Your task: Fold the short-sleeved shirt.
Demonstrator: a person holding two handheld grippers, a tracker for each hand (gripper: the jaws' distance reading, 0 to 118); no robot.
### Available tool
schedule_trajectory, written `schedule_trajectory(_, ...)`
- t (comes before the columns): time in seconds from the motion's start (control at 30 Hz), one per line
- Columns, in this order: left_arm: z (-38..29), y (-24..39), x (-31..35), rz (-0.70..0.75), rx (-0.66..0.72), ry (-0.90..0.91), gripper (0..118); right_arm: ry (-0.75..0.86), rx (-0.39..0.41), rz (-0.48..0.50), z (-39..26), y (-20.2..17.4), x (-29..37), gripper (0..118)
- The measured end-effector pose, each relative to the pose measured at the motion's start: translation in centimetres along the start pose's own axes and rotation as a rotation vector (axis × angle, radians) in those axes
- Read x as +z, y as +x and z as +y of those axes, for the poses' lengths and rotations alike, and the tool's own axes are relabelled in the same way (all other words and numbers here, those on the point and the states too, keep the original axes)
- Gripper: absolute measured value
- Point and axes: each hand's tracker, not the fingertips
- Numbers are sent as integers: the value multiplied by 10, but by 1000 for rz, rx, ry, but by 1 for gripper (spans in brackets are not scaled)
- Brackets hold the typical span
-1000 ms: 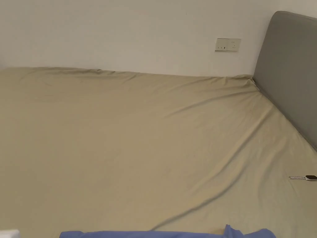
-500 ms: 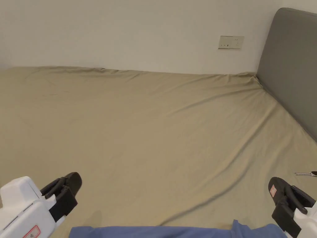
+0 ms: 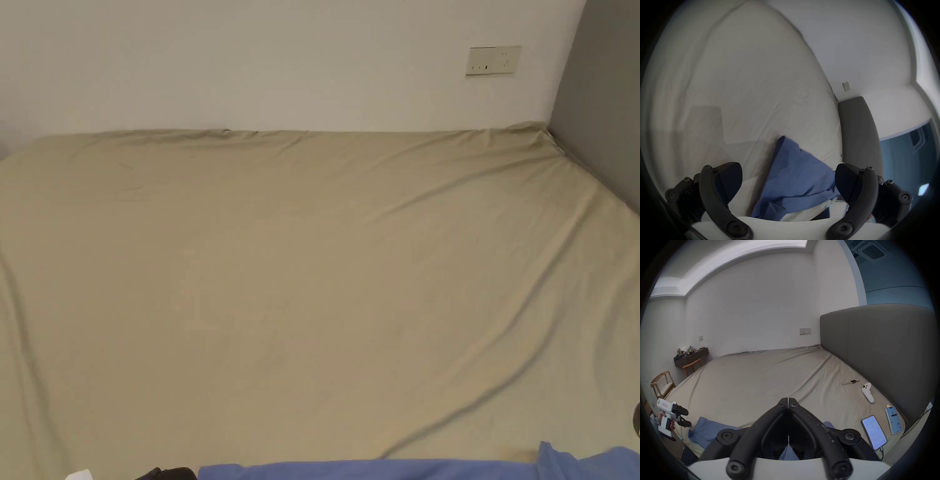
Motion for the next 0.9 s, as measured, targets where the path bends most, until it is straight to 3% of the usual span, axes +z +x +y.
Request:
schedule_trajectory(0.1,-2,-9,-23,-50,51,-75,113,-24,0,2,-2,-4,0,2)
schedule_trajectory(0.17,-3,-4,-30,-156,6,-86,114,-32,-1,6,-2,-7,0,2)
schedule_trajectory(0.33,-9,-2,-60,-321,56,-190,113,-40,20,14,-2,-7,-1,2)
schedule_trajectory(0.37,-10,-3,-62,-346,92,-184,104,-40,23,19,-2,-7,0,2)
schedule_trajectory(0.4,-11,-6,-68,-319,130,-201,81,-37,24,24,-2,-7,2,2)
schedule_trajectory(0.43,-15,-6,-73,-220,114,-209,31,-36,28,28,-1,-6,4,2)
schedule_trajectory(0.47,-20,-3,-79,-119,55,-210,6,-35,33,31,-2,-4,5,2)
schedule_trajectory(0.5,-27,0,-84,38,-54,-212,5,-33,41,31,-2,-2,7,2)
schedule_trajectory(0.53,-25,-3,-80,-175,-19,-176,5,-32,47,26,-1,0,8,2)
schedule_trajectory(0.57,-23,0,-77,-181,36,-196,5,-32,47,22,-1,2,9,2)
schedule_trajectory(0.63,-19,1,-69,-70,44,-127,4,-24,39,16,-1,4,9,2)
schedule_trajectory(0.77,-10,-3,-31,-145,98,-67,4,-8,38,-2,0,5,8,2)
schedule_trajectory(0.9,19,-32,23,14,88,70,4,13,19,-7,0,1,3,2)
